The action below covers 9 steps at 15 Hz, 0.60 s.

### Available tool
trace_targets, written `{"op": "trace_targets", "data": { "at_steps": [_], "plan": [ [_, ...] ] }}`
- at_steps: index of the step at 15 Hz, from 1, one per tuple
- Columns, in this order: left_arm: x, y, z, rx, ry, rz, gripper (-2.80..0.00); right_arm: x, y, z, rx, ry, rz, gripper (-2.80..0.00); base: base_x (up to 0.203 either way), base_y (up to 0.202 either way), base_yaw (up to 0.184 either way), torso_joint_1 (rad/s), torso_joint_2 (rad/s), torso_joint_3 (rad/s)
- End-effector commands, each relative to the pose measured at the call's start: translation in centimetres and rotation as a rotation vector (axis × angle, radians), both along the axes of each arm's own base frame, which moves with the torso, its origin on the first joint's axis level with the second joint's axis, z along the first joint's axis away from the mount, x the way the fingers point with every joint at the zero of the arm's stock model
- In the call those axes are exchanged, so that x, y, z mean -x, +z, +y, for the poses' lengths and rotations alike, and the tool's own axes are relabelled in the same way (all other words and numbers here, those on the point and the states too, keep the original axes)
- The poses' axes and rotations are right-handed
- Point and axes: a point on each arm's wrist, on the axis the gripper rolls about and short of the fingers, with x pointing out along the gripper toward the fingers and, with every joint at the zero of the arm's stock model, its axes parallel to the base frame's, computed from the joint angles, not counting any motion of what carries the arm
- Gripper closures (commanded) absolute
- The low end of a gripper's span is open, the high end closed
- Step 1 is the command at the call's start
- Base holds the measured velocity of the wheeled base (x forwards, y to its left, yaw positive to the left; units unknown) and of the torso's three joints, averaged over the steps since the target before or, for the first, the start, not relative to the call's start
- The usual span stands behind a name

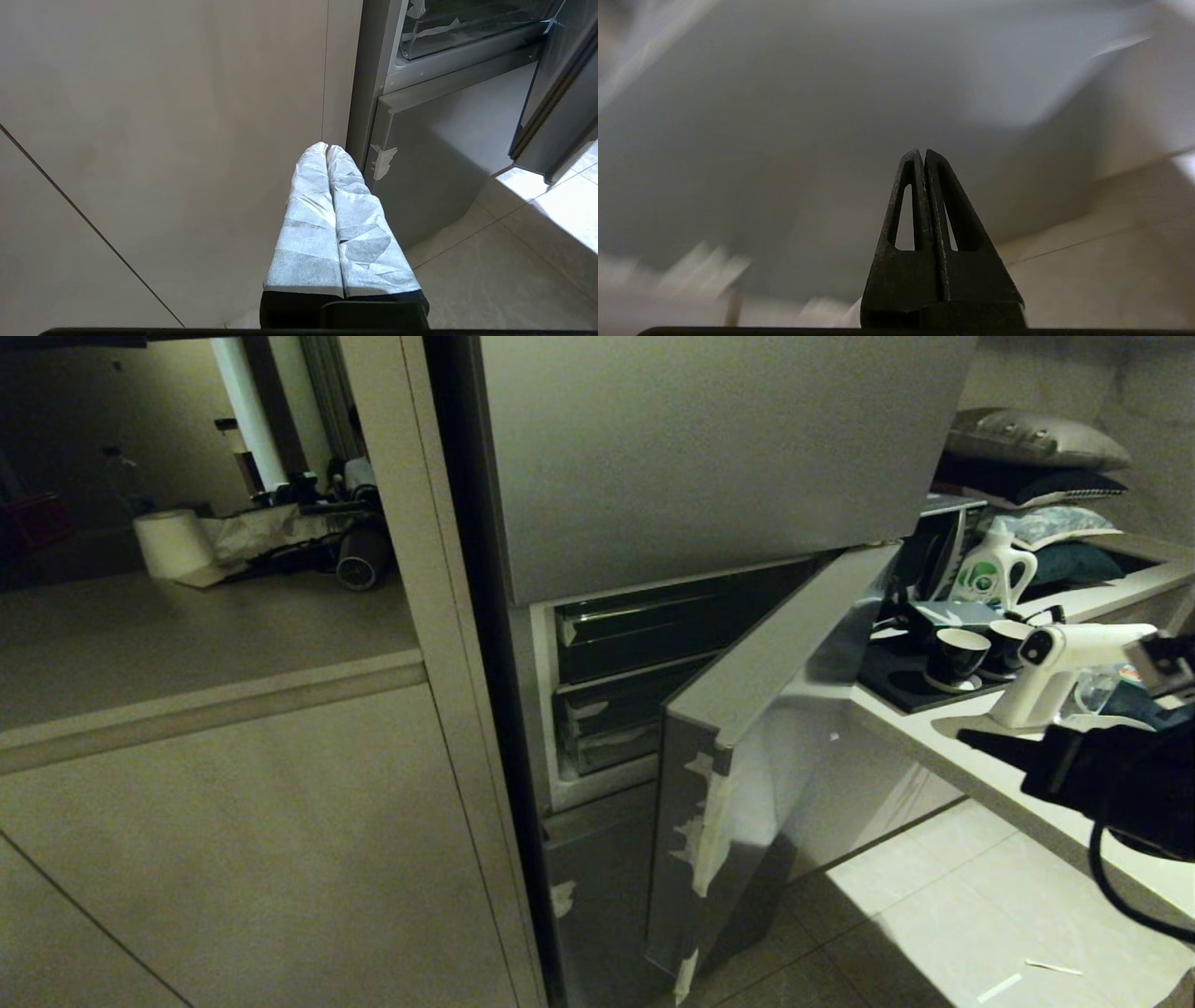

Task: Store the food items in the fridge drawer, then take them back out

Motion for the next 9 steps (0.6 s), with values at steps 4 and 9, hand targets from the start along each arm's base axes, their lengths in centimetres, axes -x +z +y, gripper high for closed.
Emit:
{"op": "trace_targets", "data": {
  "at_steps": [4, 9],
  "plan": [
    [0.0, 0.0, 0.0, 0.0, 0.0, 0.0, 0.0, -5.9, -3.7, 7.5, 0.023, 0.242, 0.043, 0.0, 0.0, 0.0, 0.0, 0.0, 0.0, 0.0],
    [0.0, 0.0, 0.0, 0.0, 0.0, 0.002, 0.0, -10.9, -6.2, 14.0, 0.034, 0.375, -0.048, 0.0, 0.0, 0.0, 0.0, 0.0, 0.0, 0.0]
  ]
}}
